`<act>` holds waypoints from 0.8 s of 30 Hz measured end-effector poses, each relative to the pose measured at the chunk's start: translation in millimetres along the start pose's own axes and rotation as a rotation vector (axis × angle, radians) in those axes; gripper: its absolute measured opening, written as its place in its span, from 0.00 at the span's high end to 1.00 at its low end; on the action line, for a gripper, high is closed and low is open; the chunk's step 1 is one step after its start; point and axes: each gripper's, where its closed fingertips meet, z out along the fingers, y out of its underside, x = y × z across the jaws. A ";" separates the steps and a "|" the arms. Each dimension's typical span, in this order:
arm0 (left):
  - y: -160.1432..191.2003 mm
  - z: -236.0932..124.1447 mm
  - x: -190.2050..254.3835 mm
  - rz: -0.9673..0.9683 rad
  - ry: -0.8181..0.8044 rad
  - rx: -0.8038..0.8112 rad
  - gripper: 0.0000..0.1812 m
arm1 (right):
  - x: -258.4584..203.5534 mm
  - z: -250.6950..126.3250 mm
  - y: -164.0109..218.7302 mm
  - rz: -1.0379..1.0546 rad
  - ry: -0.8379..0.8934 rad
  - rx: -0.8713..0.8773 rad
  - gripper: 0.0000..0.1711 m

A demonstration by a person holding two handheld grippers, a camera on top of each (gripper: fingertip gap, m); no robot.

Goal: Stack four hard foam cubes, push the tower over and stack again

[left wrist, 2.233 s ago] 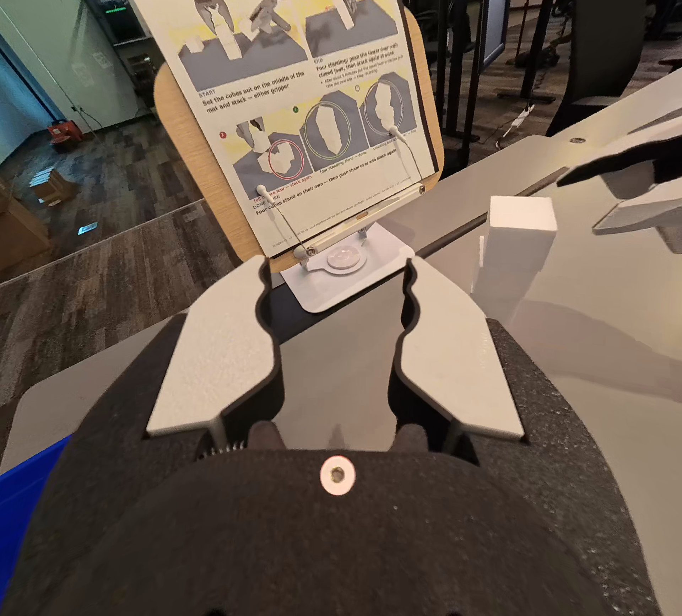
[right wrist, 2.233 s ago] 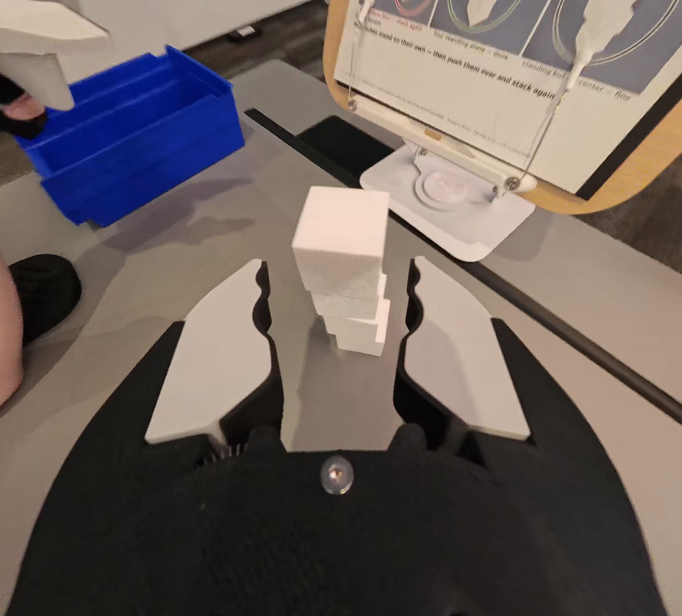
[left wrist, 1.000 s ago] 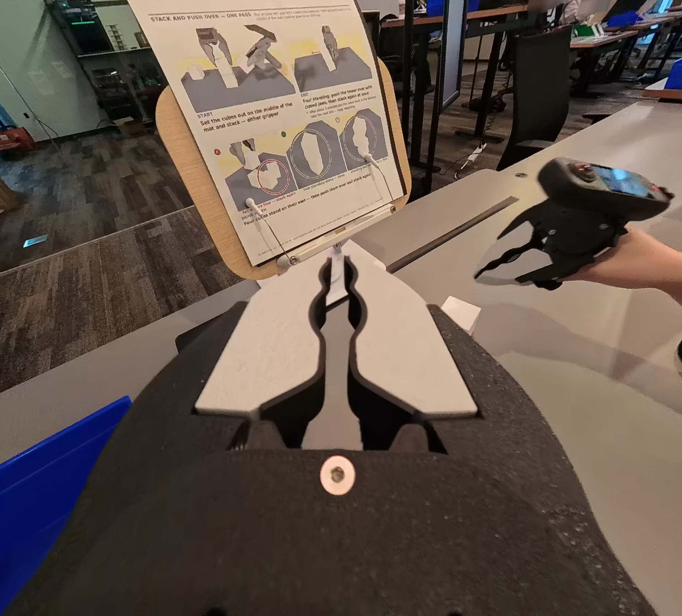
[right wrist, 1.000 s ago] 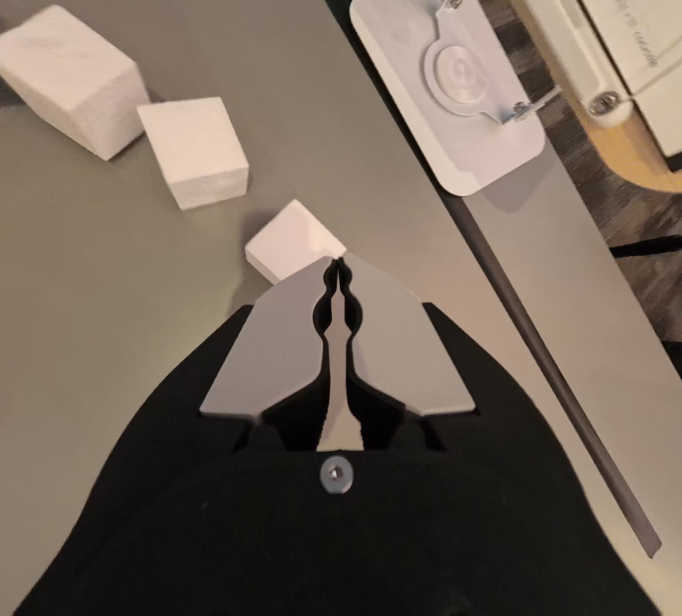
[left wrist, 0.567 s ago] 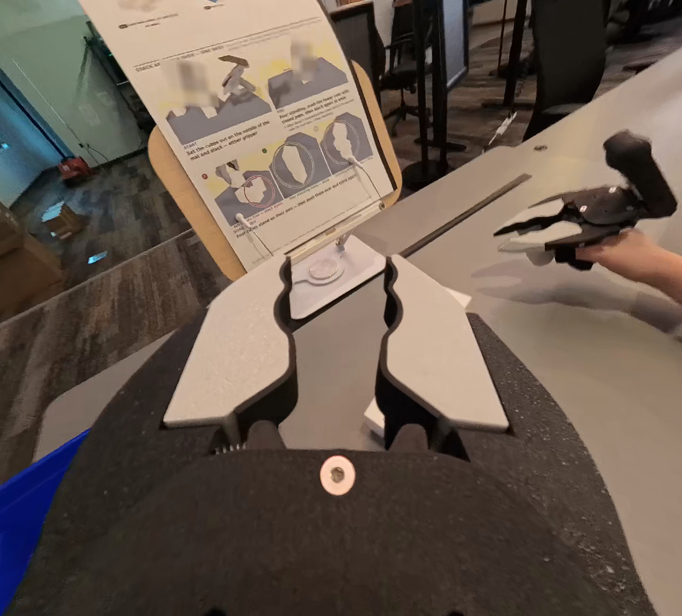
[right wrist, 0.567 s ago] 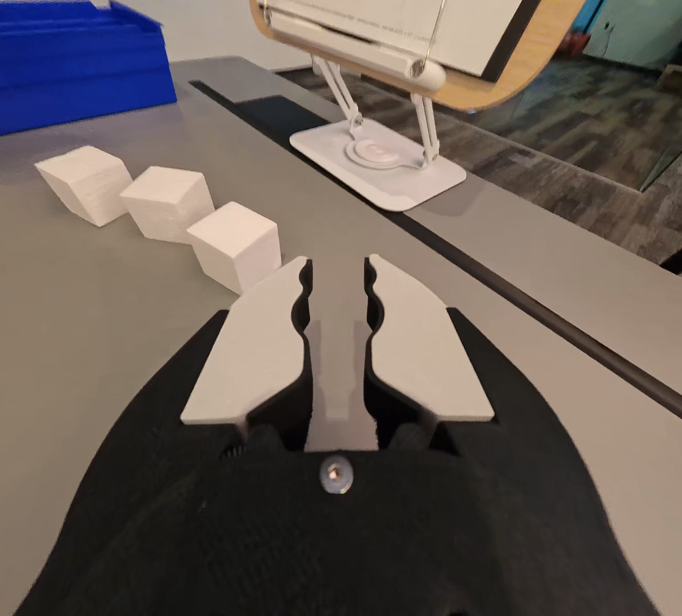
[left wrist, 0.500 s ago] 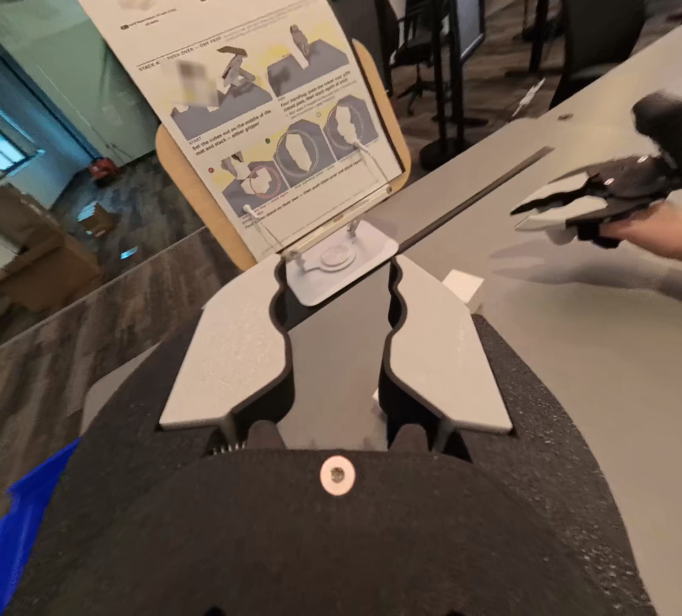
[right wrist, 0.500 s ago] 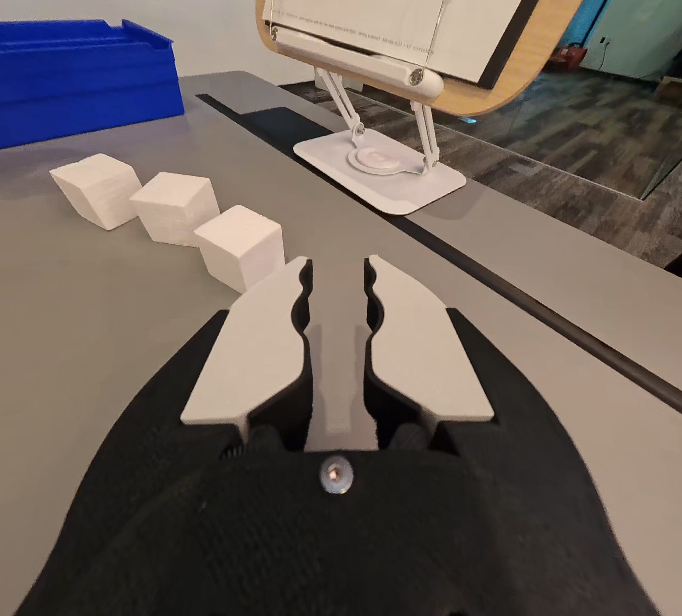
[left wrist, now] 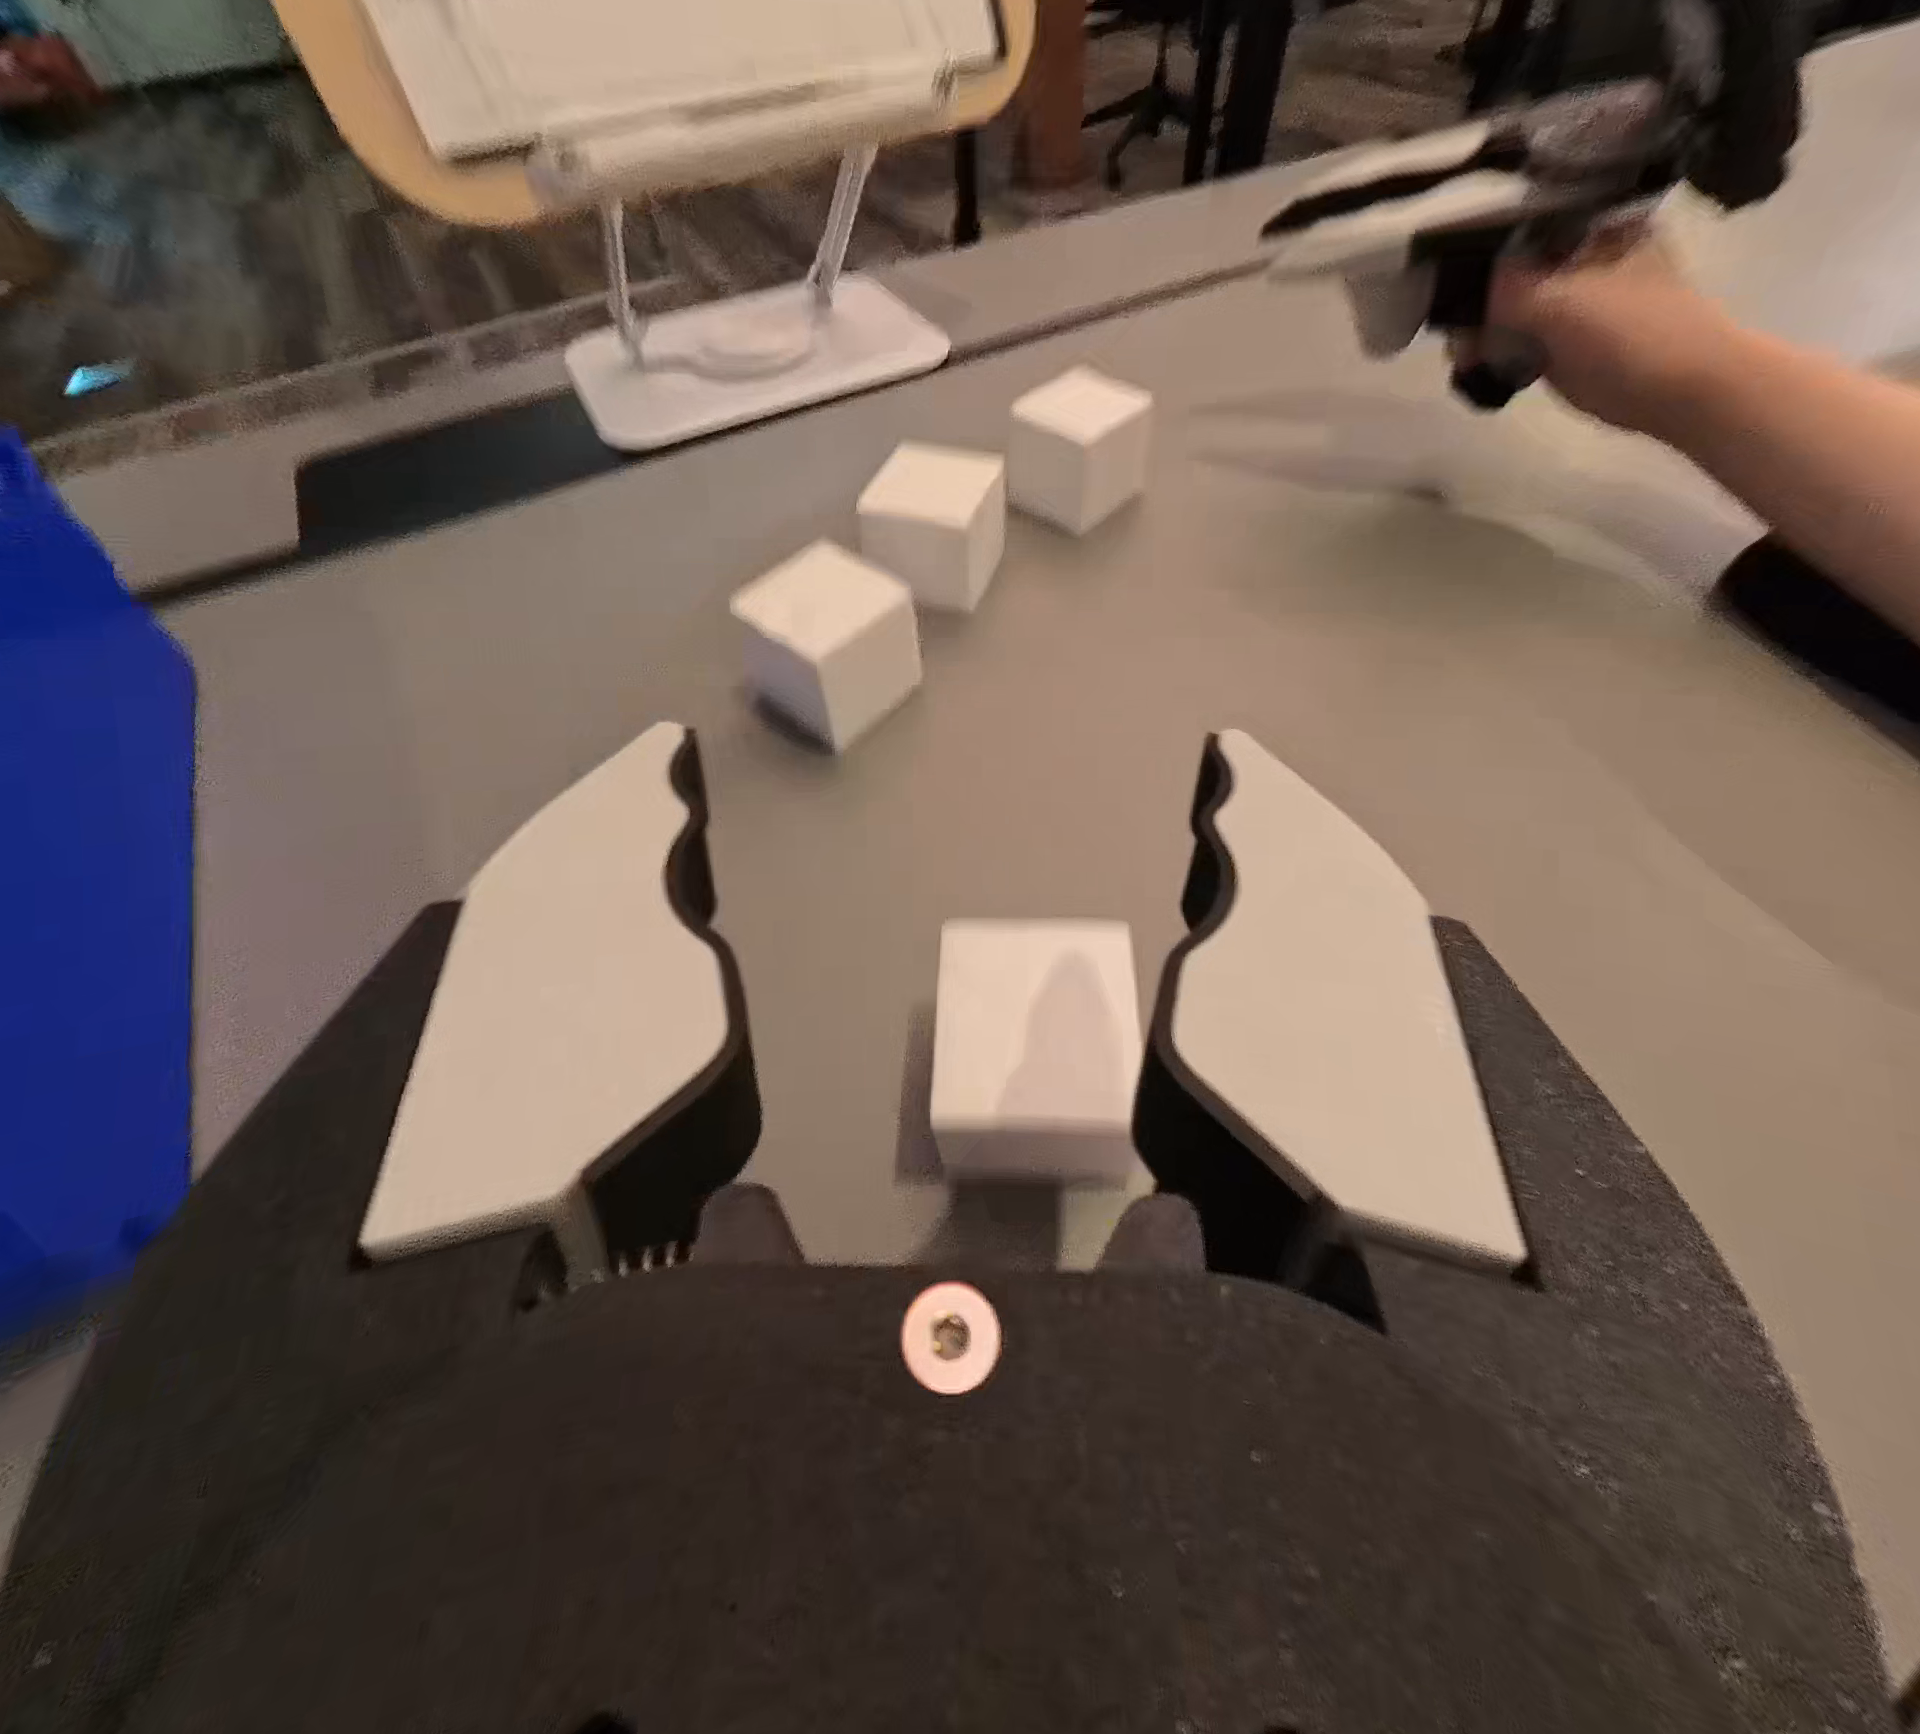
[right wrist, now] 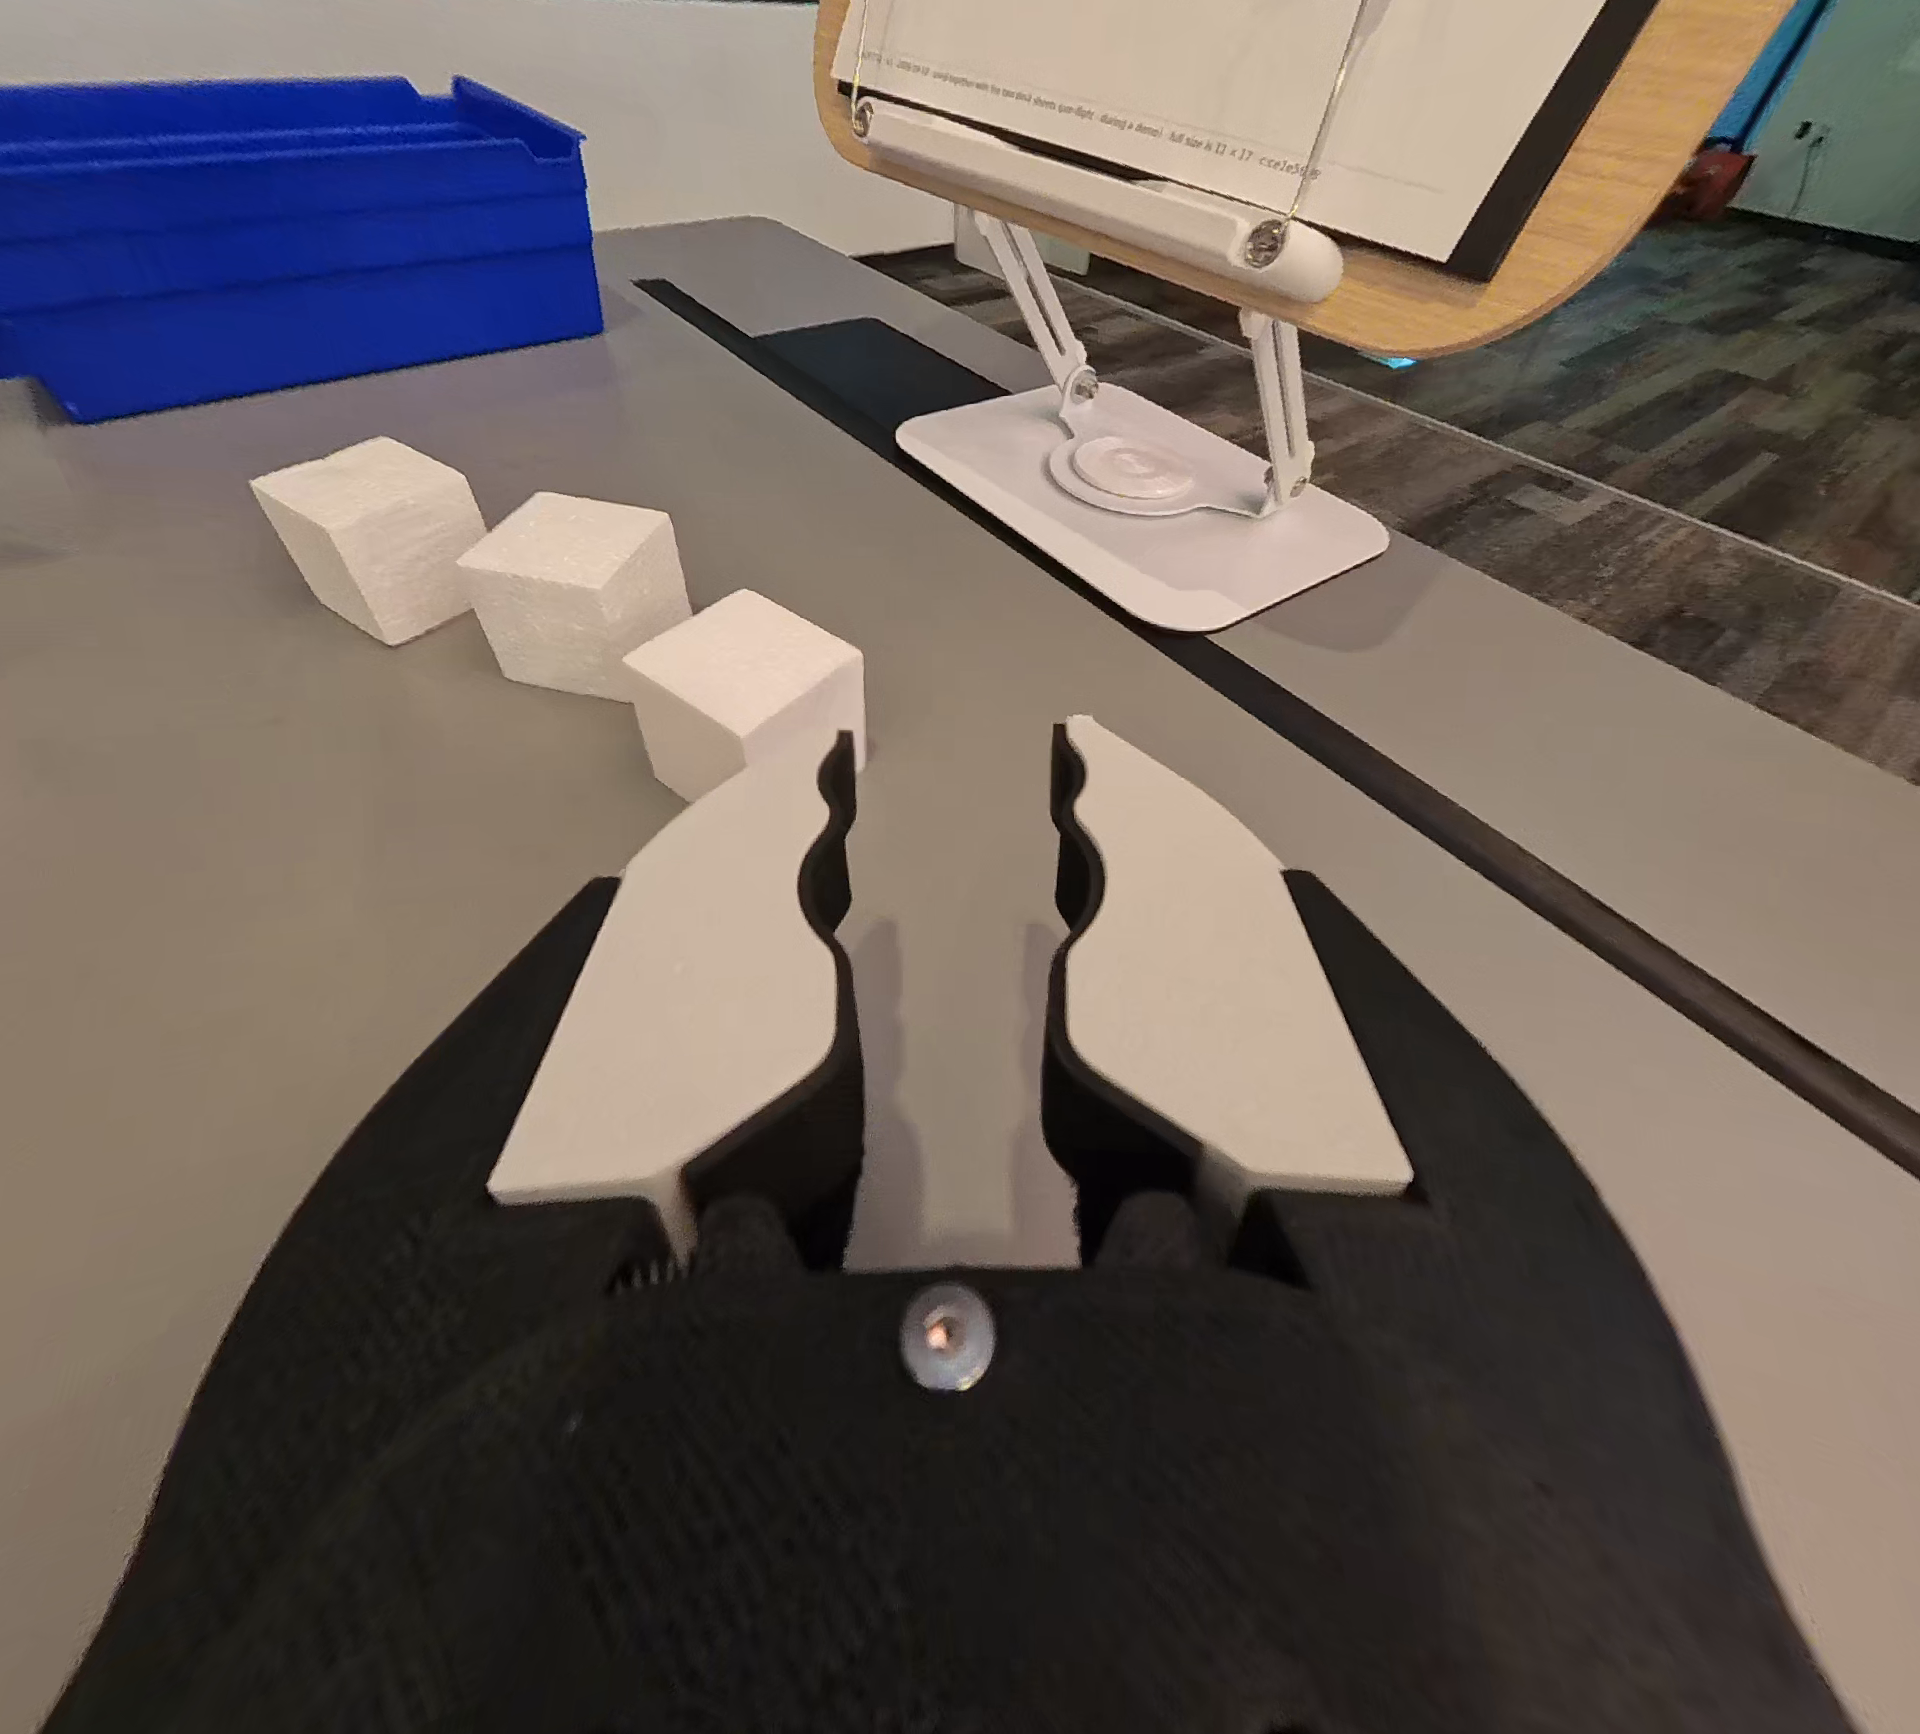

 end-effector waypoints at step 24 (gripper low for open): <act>89.4 31.6 9.7 0.015 0.015 -0.231 0.67 | -52.2 50.2 36.6 -0.088 -0.311 -0.224 0.59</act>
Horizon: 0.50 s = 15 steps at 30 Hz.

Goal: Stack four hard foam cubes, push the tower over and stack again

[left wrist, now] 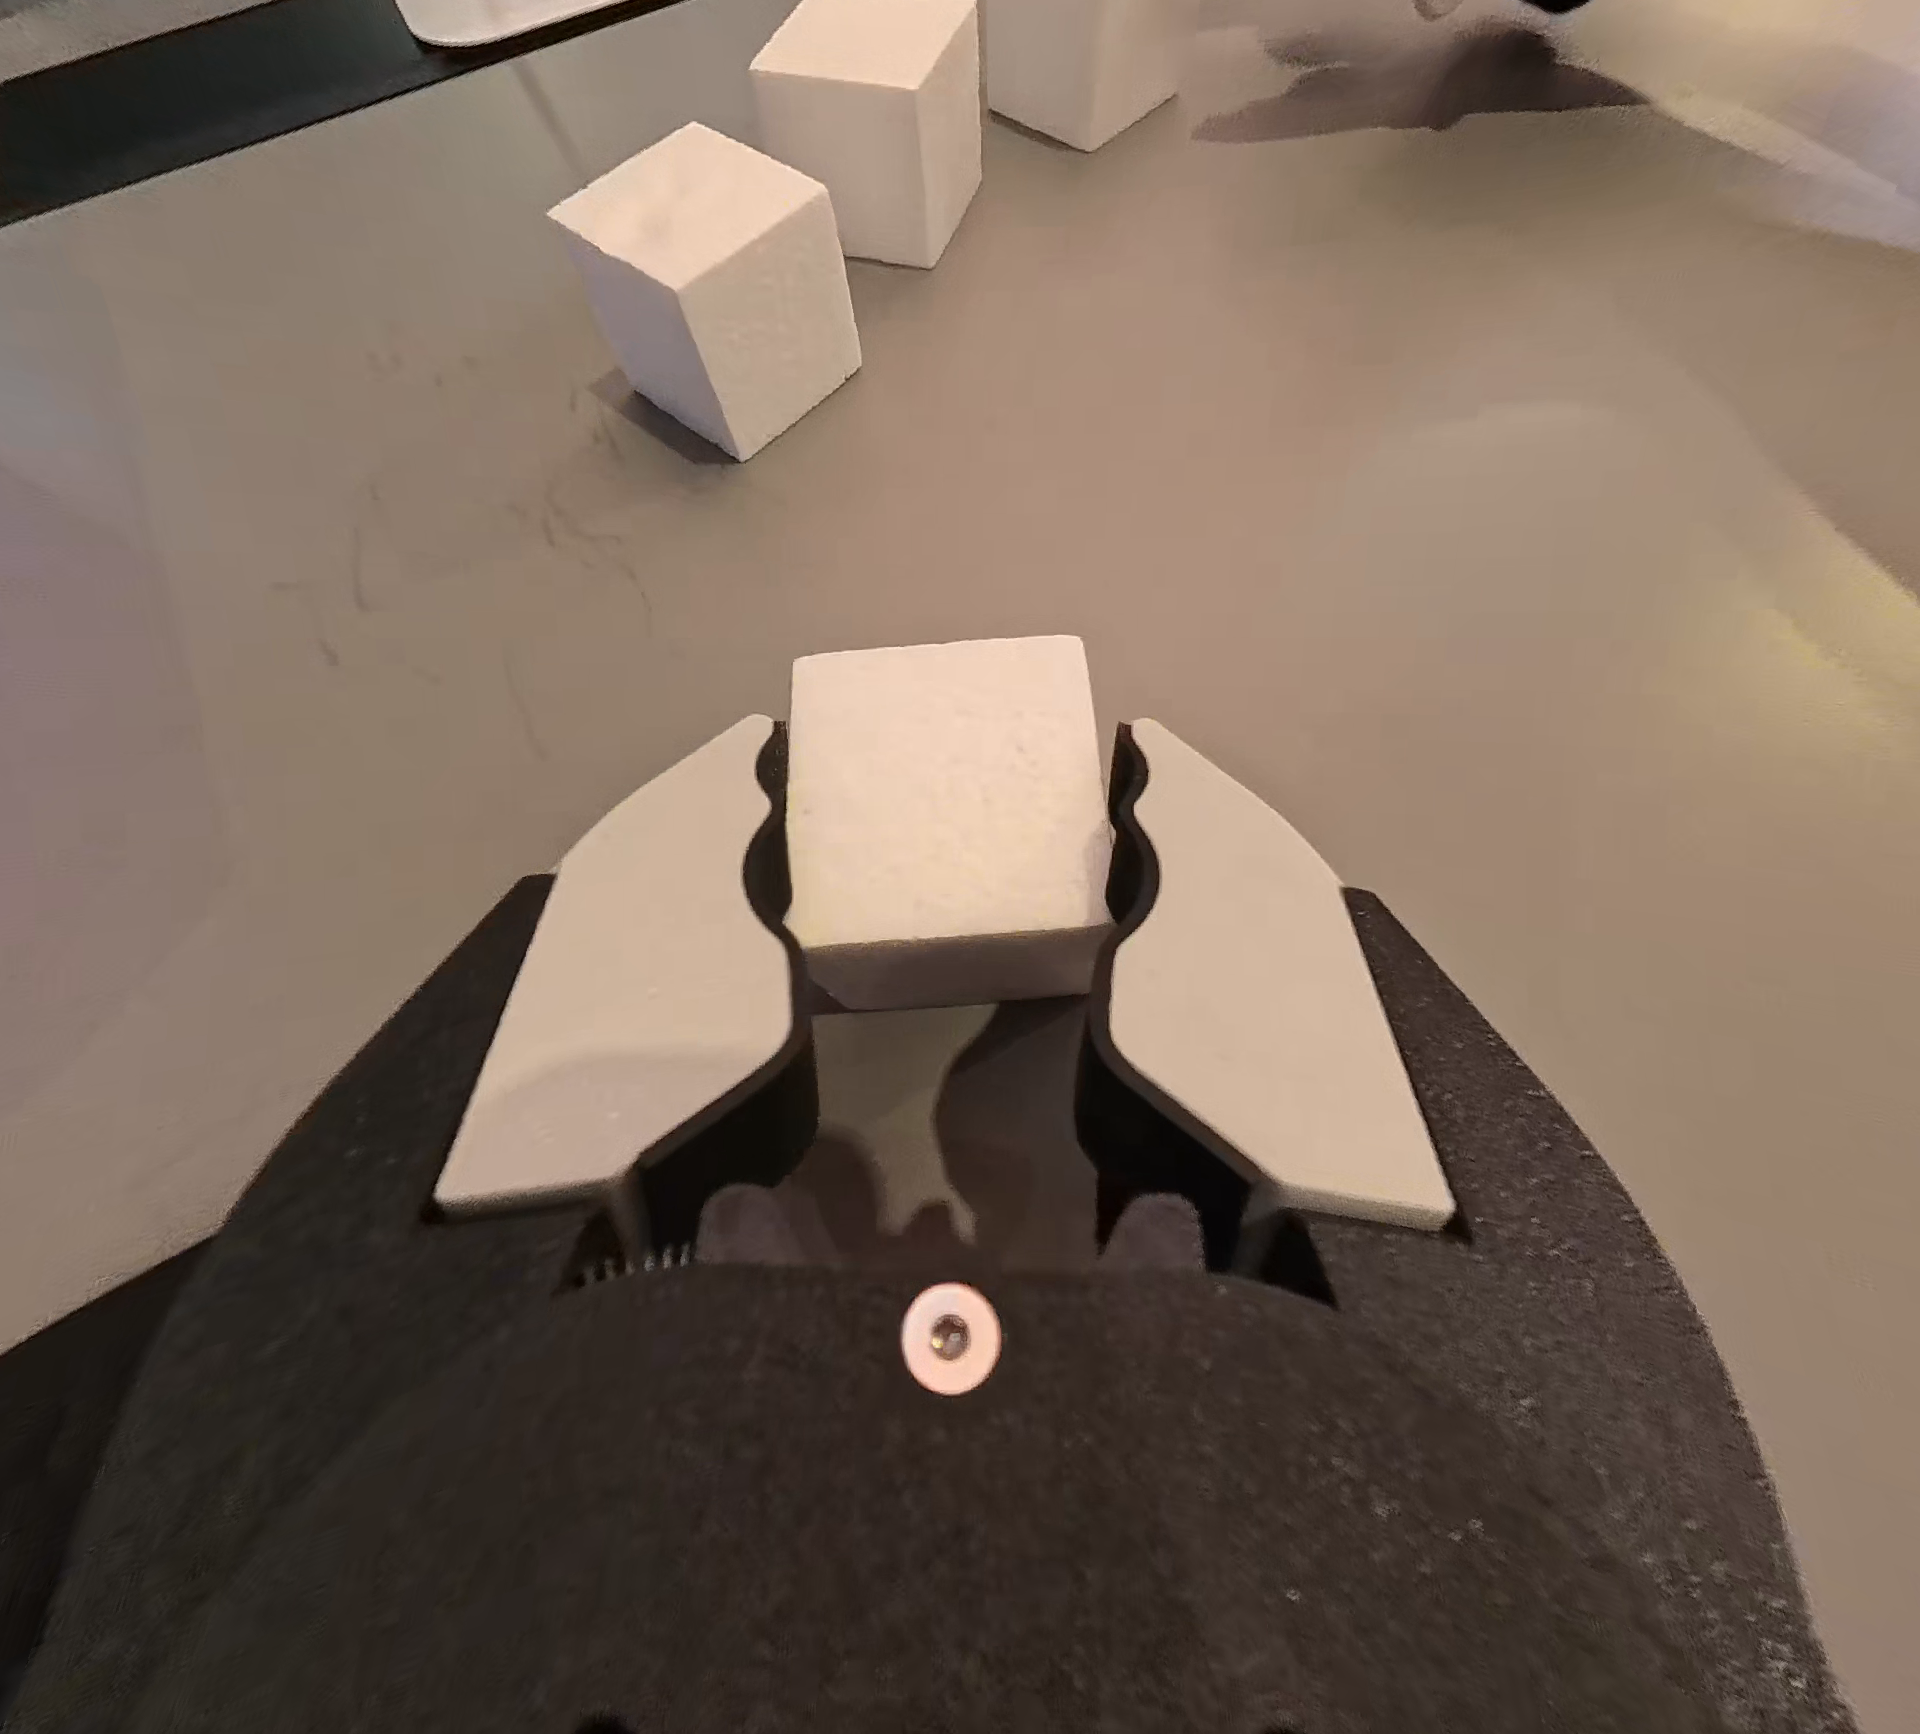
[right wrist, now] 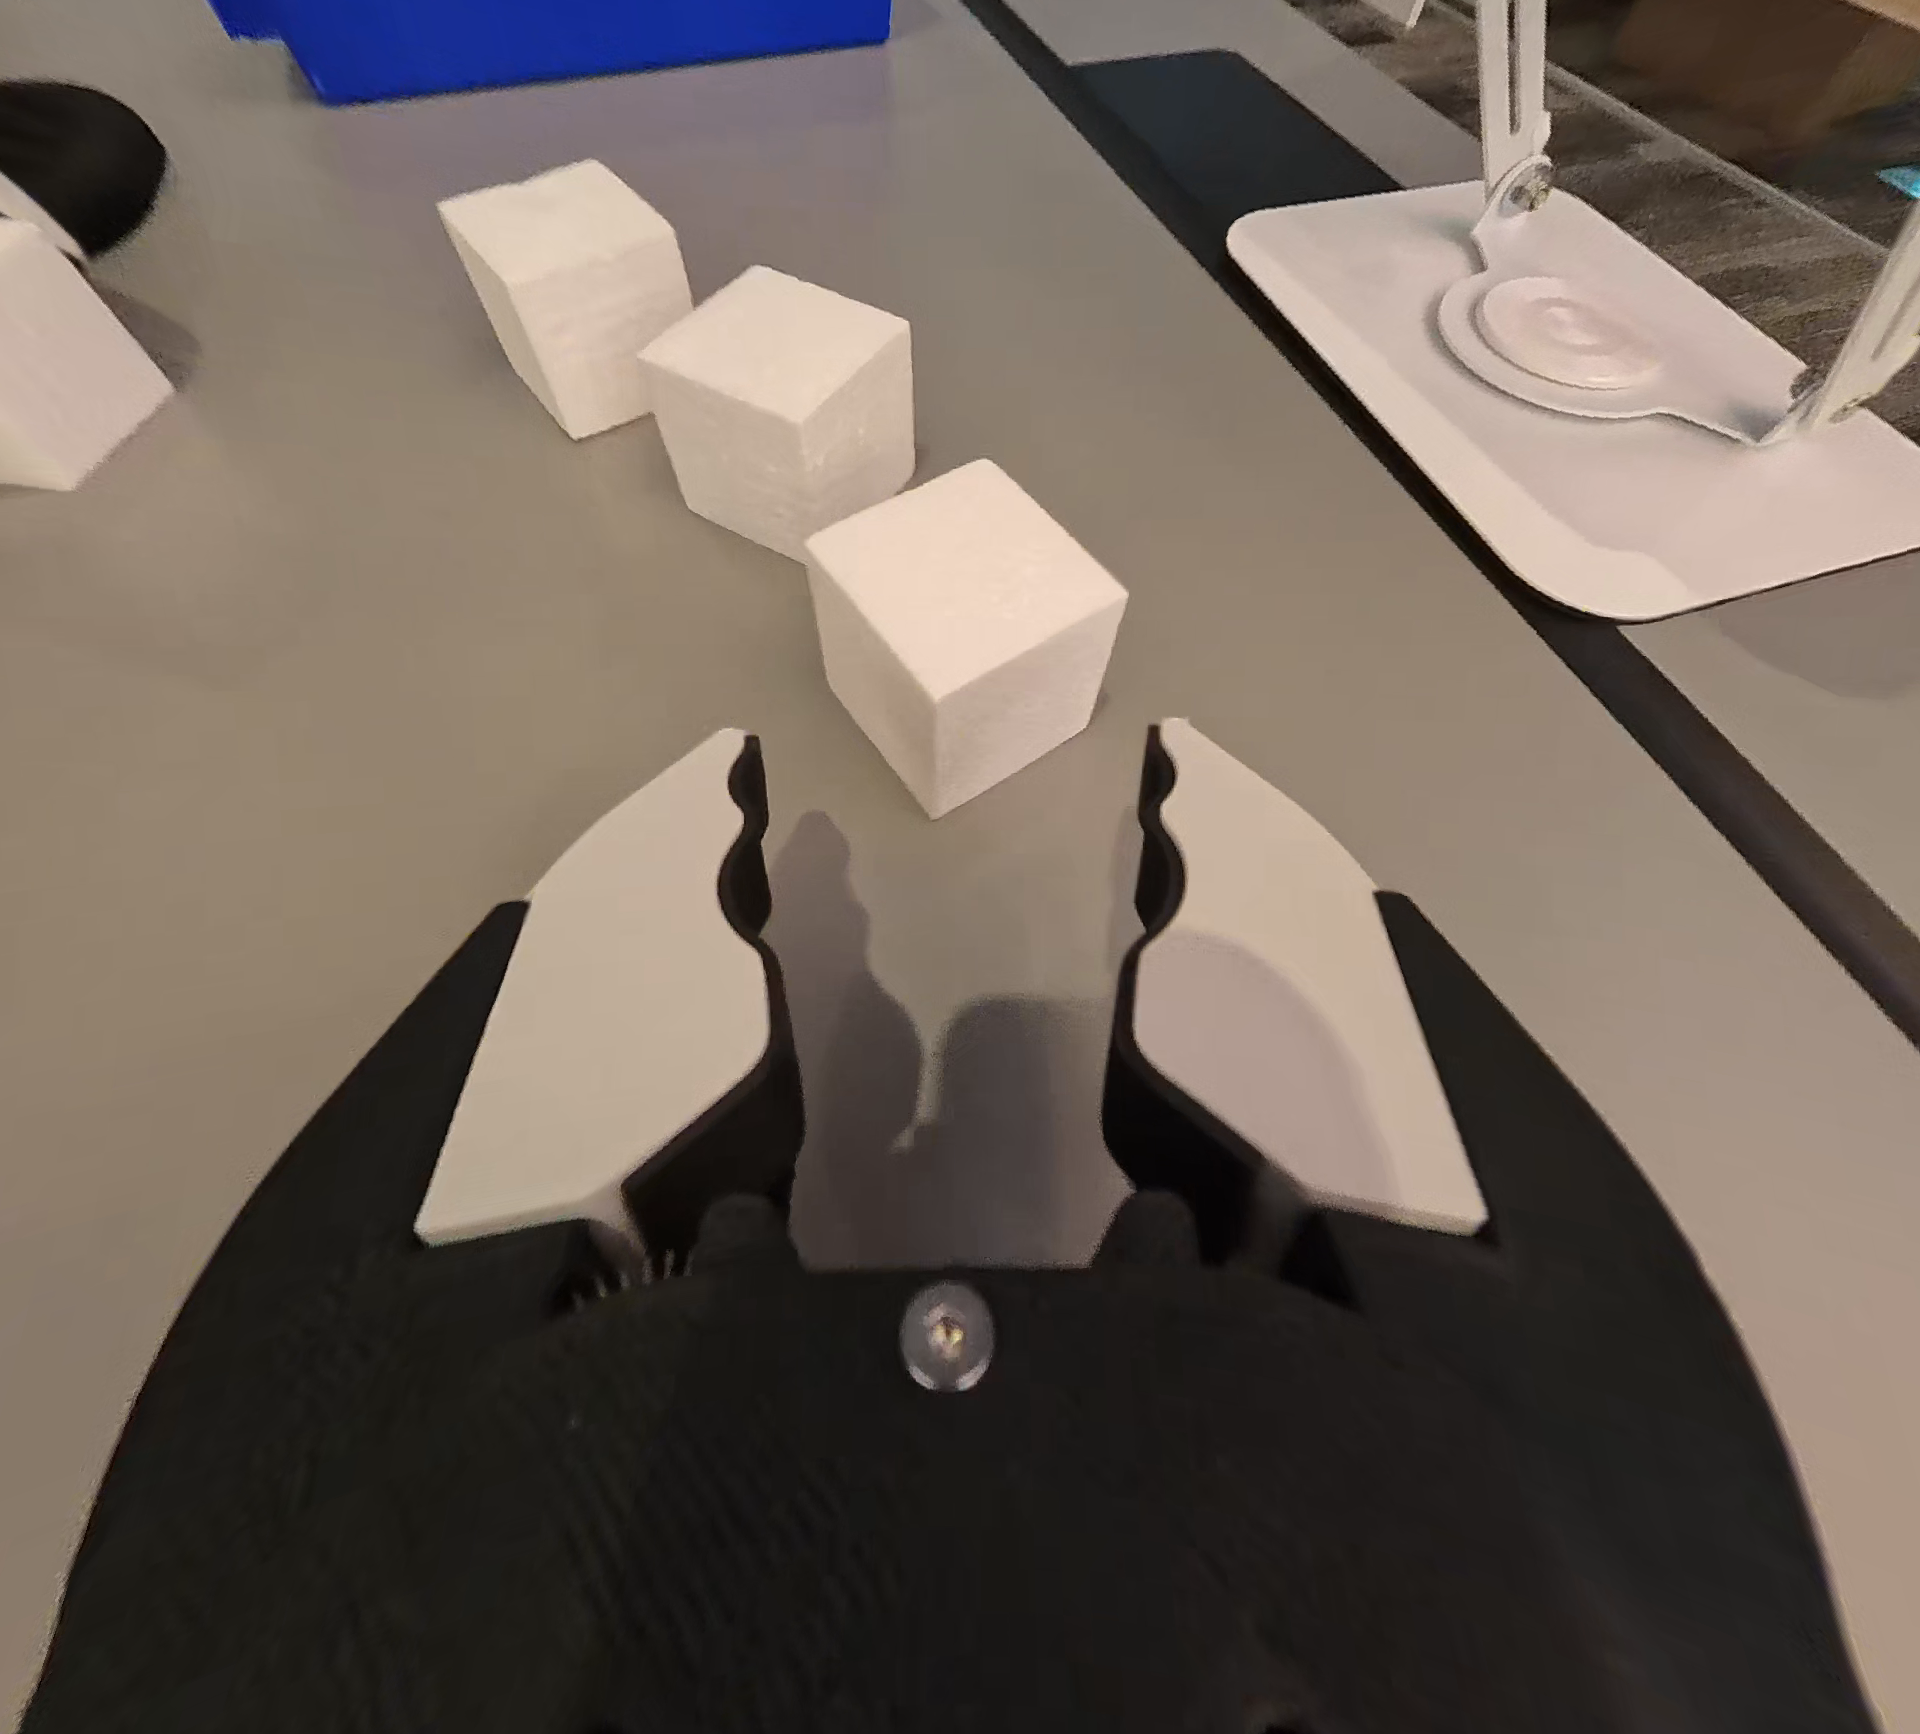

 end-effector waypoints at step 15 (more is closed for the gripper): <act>11.5 11.7 -10.7 0.006 -0.027 -0.099 0.62 | -1.2 31.4 -1.3 -0.126 -0.162 -0.082 0.53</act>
